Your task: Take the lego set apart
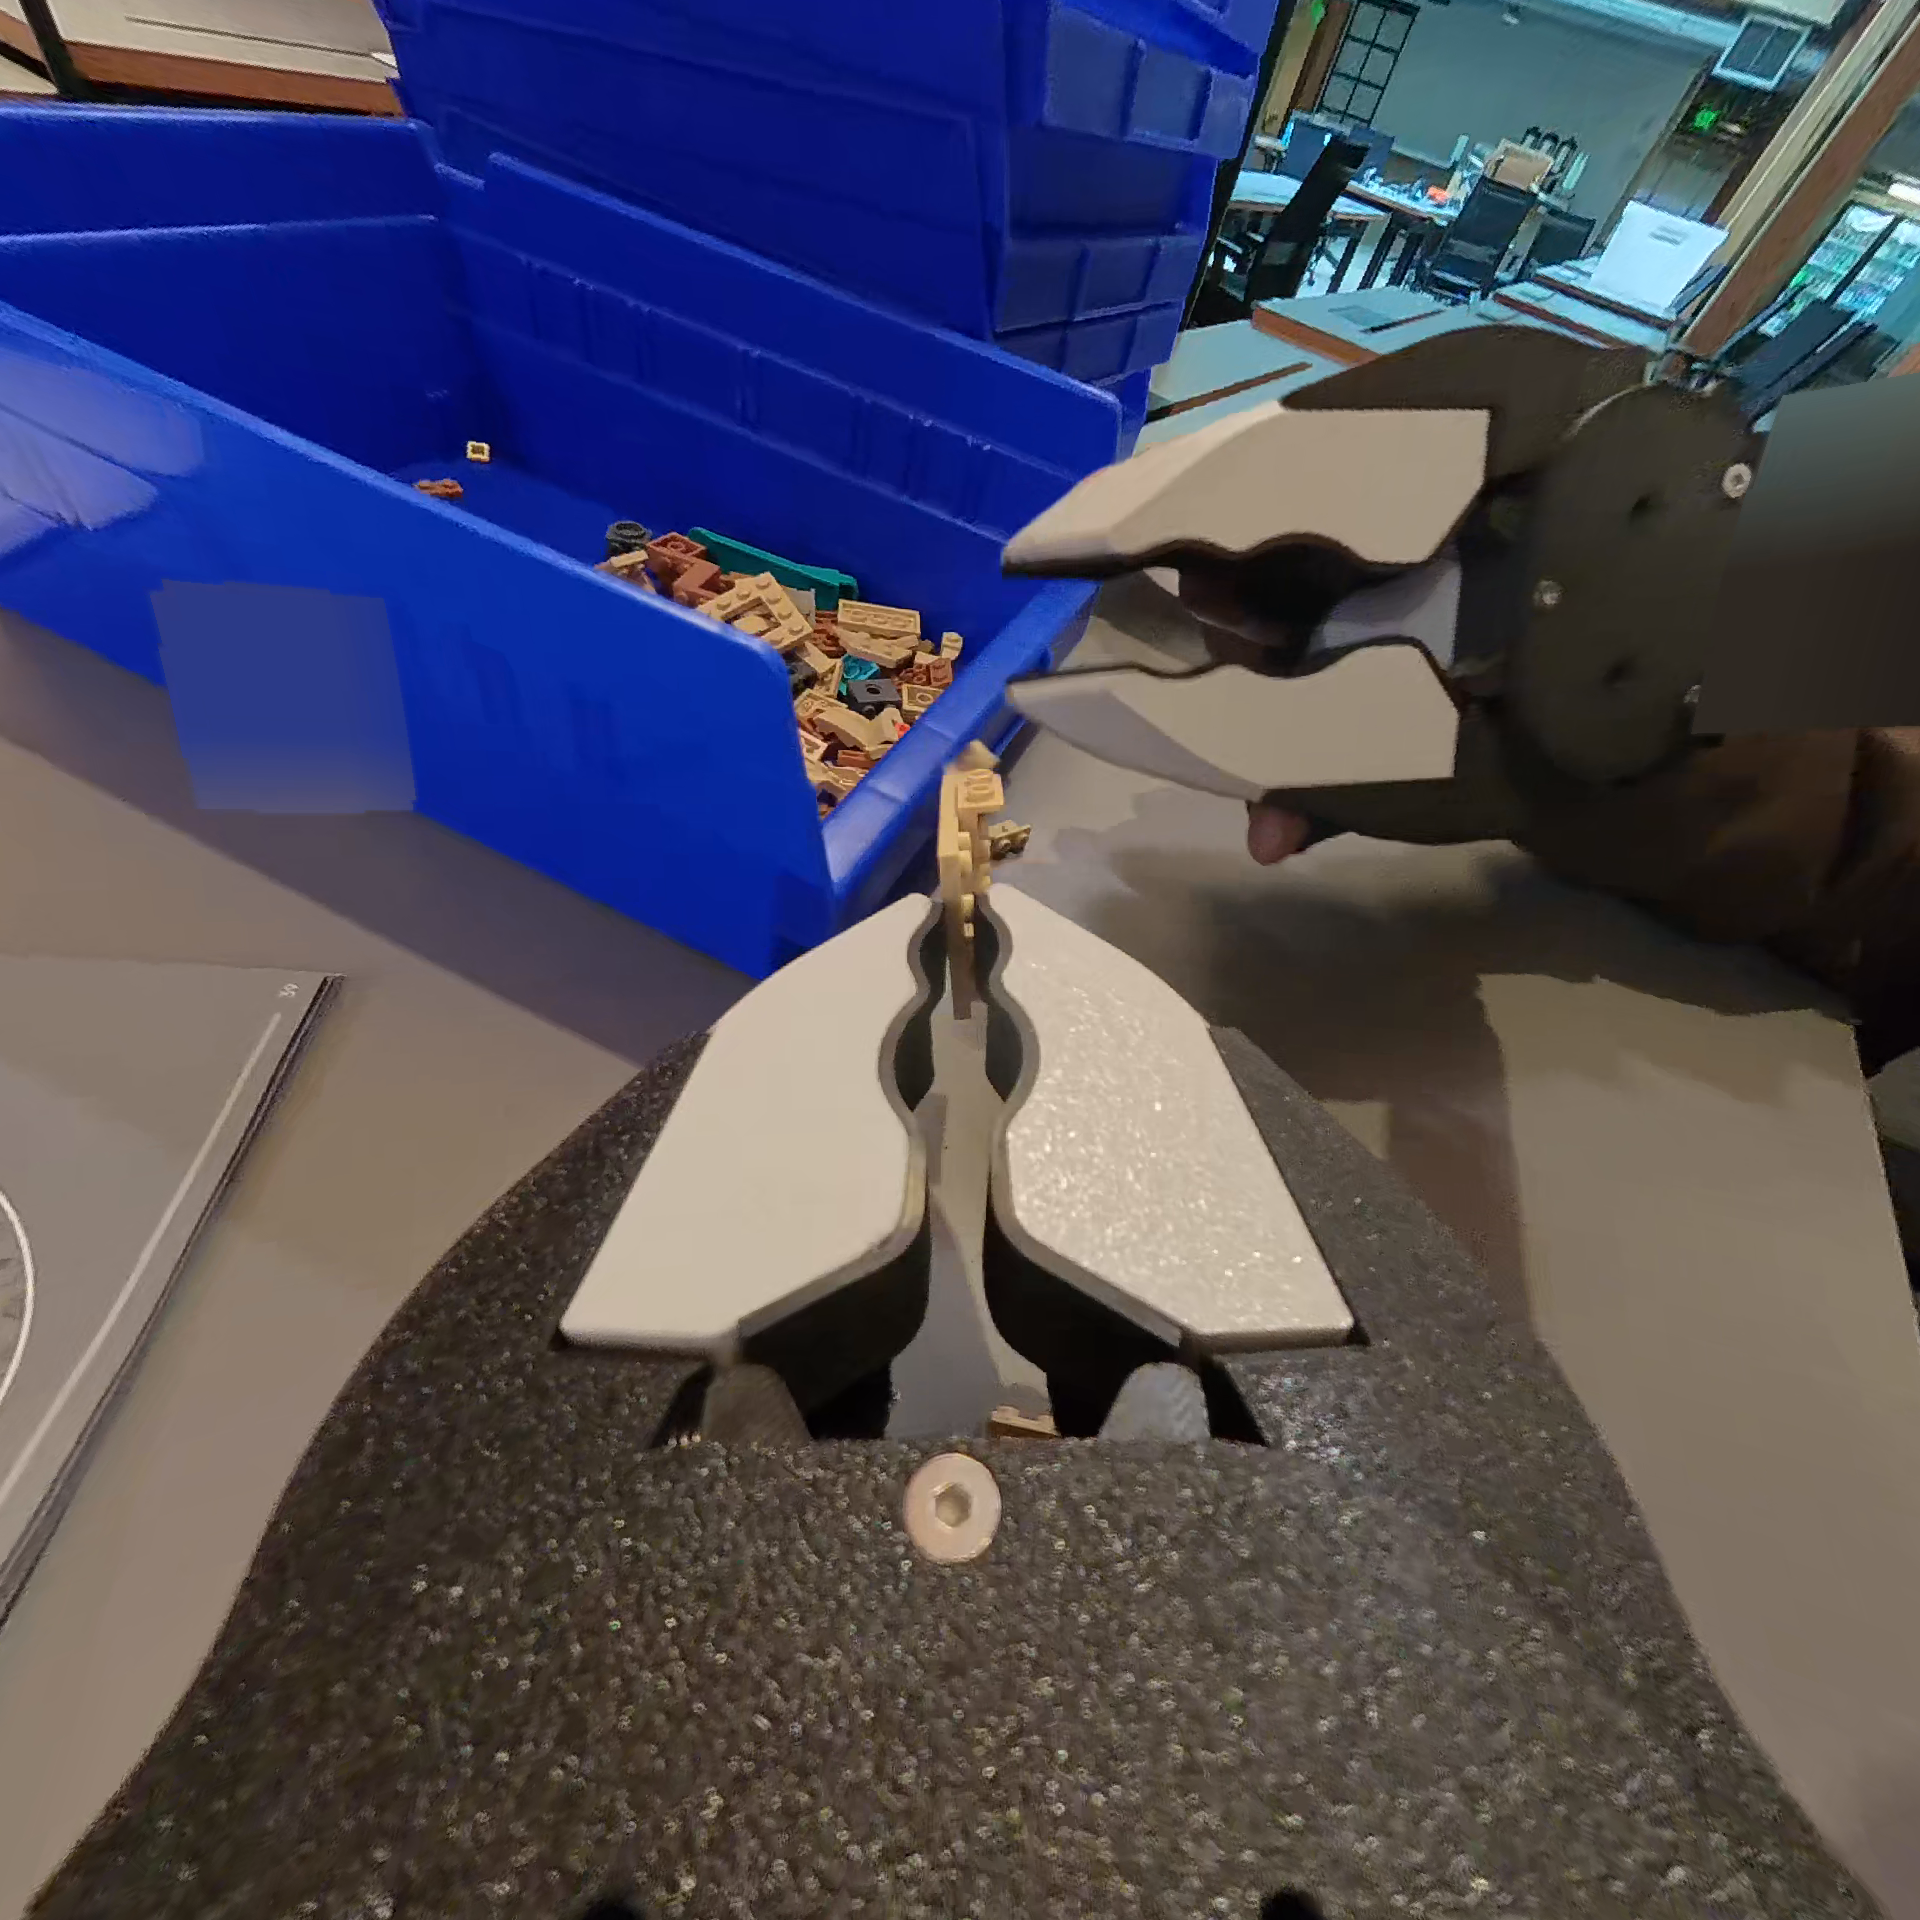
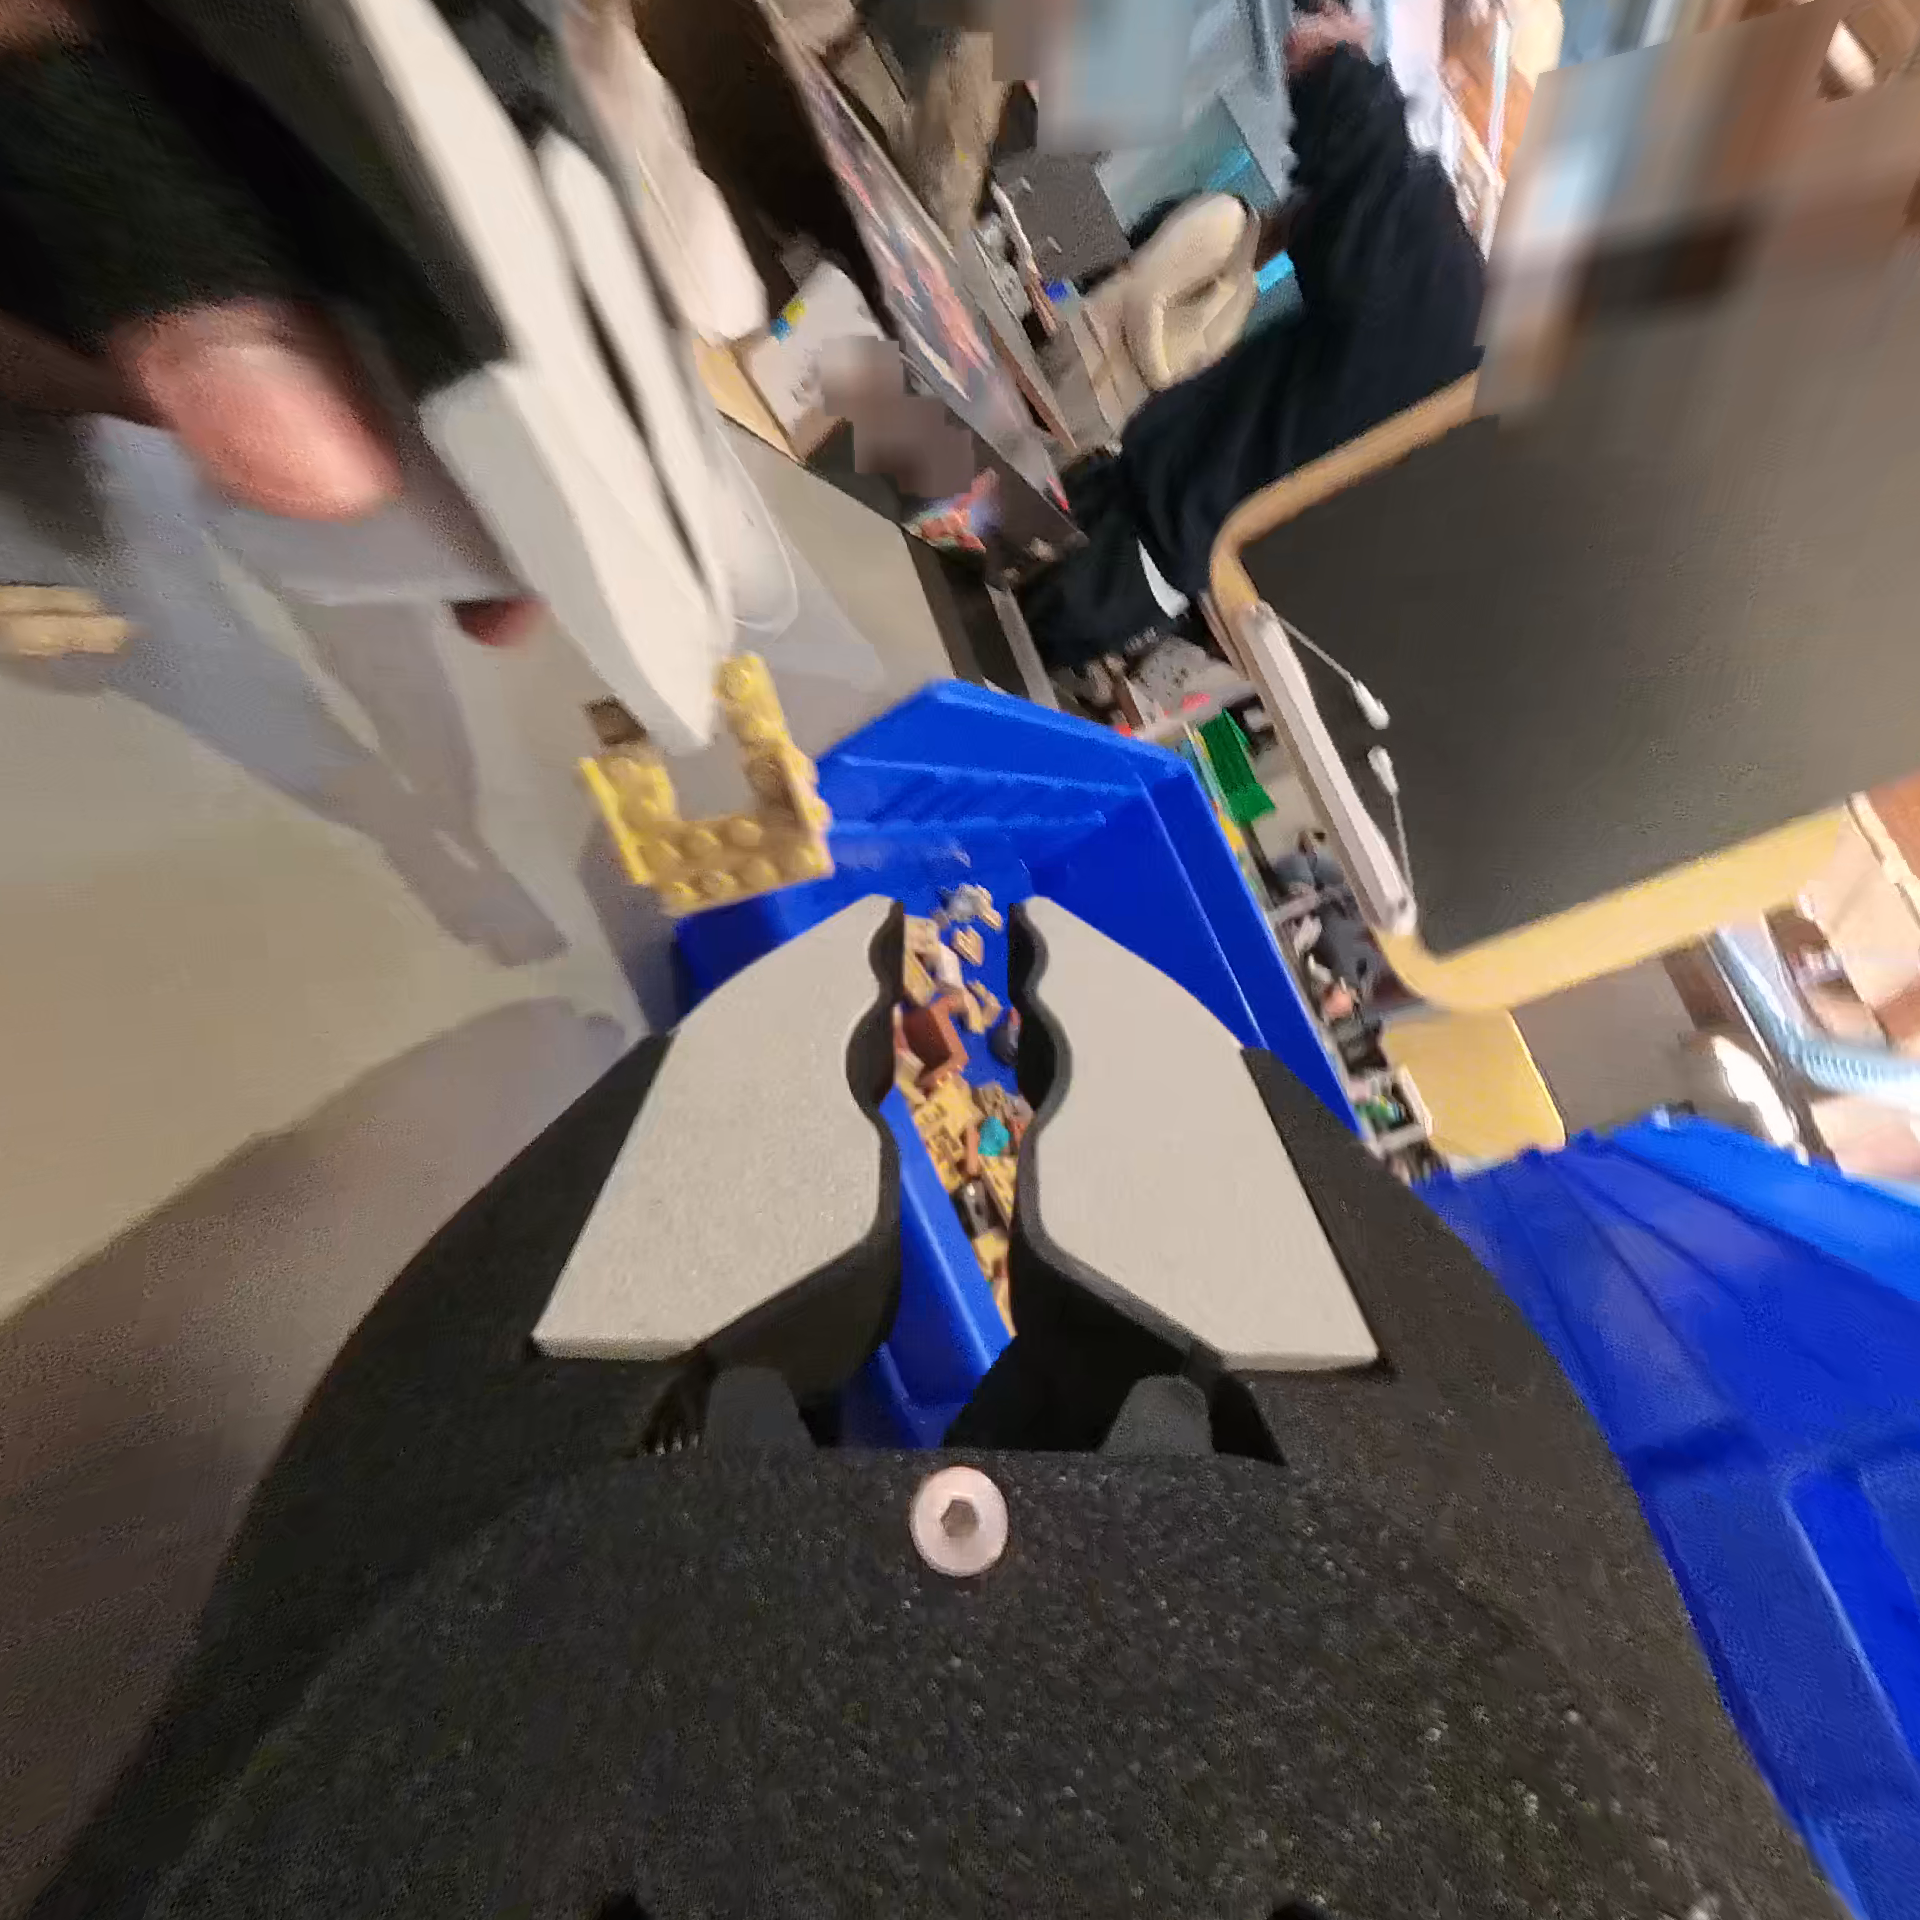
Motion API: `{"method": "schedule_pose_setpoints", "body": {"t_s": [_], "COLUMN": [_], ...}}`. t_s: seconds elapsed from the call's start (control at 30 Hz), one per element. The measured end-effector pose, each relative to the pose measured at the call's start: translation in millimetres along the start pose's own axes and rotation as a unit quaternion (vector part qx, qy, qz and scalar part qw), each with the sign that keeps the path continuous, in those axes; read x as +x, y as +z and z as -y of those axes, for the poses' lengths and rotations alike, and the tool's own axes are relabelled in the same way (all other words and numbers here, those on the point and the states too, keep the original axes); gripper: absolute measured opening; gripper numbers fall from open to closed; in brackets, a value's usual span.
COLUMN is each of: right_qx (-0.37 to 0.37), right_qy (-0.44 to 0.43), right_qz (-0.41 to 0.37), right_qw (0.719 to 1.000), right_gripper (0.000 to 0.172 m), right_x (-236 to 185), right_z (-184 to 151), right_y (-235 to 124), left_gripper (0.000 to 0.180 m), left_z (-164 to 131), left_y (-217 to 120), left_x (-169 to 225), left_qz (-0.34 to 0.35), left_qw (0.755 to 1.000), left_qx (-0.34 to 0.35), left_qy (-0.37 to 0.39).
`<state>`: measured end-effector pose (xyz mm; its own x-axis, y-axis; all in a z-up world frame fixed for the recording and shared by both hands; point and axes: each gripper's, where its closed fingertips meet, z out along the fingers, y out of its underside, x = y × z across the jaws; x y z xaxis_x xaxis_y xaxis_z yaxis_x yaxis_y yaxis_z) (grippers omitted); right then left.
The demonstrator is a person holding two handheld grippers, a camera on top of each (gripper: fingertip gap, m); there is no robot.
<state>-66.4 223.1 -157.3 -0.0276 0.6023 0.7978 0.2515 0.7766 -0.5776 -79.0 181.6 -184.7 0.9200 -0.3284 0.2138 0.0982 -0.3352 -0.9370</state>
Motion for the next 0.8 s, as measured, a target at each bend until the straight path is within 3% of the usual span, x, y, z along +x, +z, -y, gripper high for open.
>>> {"method": "schedule_pose_setpoints", "body": {"t_s": [0.23, 0.5, 0.8], "right_qx": [0.018, -0.008, -0.003], "right_qy": [-0.076, -0.049, -0.094], "right_qz": [0.041, 0.107, 0.086], "right_qw": [0.996, 0.993, 0.992], "right_gripper": [0.012, 0.007, 0.003], "right_x": [-32.1, -45.1, -46.0], "right_z": [15.5, 8.5, 6.8], "right_y": [-1.1, -3.2, -3.7], "left_gripper": [0.004, 0.004, 0.005], "left_z": [-5.0, -13.3, -16.0], "left_y": [4.2, 5.4, 6.9], "left_x": [9.6, 15.3, 5.2], "left_qz": [0.008, 0.016, 0.04], "left_qw": [0.998, 0.985, 0.988], "left_qx": [-0.02, -0.053, -0.059], "left_qy": [0.064, 0.161, 0.139]}}
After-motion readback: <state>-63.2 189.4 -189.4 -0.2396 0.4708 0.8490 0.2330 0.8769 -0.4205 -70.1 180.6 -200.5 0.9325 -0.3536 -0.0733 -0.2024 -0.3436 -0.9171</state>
